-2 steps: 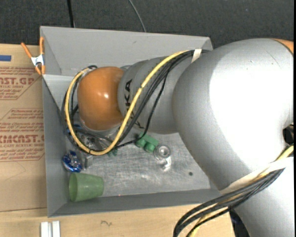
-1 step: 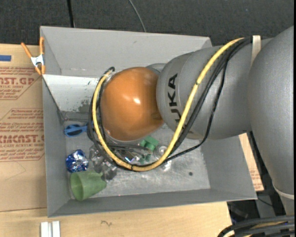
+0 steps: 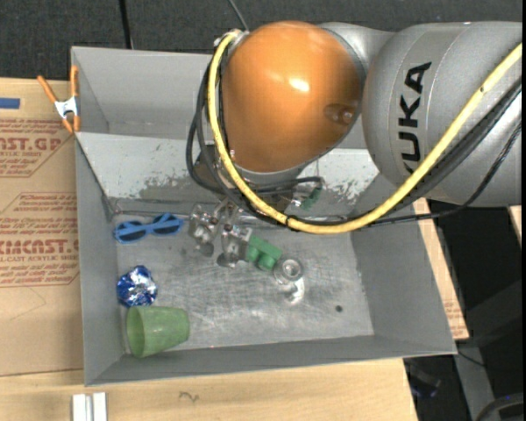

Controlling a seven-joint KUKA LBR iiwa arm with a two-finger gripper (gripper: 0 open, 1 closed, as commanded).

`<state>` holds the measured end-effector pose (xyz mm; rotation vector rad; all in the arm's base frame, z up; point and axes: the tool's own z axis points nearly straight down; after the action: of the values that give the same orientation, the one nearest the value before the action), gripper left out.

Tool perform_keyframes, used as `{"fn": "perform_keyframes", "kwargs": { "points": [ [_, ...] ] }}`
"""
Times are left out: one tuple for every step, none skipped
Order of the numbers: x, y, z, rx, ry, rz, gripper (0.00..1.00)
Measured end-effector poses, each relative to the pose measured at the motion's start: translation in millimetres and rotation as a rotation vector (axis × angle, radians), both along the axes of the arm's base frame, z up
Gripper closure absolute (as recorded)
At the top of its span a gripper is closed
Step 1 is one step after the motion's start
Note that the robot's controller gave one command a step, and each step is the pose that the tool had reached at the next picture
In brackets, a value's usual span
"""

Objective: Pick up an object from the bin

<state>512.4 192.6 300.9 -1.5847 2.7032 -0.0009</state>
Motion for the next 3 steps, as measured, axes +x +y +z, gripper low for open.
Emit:
{"fn": "perform_keyframes", "kwargs": {
  "points": [
    [-13.3,-36,-112,-0.004,0.015,0.028,1.0],
    [69.5,-23,-73,0.002,0.001,-0.176,1.0],
    [41.6,-2,-176,-0.001,0.014,-0.017,1.0]
  ]
}}
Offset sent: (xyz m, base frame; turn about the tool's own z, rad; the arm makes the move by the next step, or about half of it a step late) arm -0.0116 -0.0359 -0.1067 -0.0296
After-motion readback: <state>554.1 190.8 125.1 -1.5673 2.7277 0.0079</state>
